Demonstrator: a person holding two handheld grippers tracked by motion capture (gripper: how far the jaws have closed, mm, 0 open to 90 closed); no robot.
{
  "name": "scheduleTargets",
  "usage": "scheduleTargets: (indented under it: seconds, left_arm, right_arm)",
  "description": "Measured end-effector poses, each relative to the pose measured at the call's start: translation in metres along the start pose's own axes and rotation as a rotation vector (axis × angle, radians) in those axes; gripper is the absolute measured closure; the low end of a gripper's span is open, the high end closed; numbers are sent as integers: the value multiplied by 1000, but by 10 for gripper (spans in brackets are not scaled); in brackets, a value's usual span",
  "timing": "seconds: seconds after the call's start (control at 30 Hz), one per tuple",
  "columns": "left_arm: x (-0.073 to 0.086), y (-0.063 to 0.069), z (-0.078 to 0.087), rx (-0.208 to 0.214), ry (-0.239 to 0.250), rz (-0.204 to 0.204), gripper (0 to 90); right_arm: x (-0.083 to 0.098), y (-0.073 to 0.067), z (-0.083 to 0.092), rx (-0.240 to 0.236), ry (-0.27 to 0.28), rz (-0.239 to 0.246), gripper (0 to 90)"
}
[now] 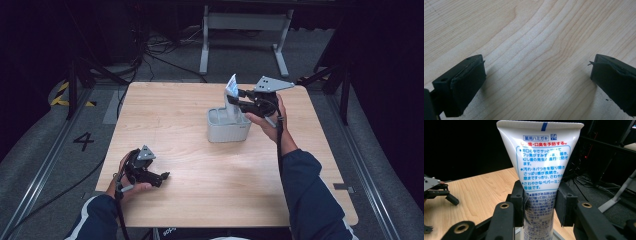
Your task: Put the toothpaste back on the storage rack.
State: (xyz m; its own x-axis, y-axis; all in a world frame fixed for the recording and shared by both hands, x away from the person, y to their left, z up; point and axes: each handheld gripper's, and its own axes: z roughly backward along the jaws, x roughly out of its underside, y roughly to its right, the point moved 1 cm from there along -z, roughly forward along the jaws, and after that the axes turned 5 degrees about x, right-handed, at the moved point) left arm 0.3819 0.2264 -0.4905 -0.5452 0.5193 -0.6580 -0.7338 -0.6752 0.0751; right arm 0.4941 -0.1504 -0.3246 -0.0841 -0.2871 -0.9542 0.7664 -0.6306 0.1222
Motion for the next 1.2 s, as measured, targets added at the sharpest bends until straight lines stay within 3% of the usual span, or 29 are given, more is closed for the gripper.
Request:
scheduleTargets:
  seconds: [0.93,1.2]
  left_arm:
    - [0,0,0,0,0,0,2]
    - [0,0,0,0,1,0,2]
  right_arm:
    - [38,11,-19,10,-55,-40,645]
    - [49,9,-20,-5,-94,-16,639]
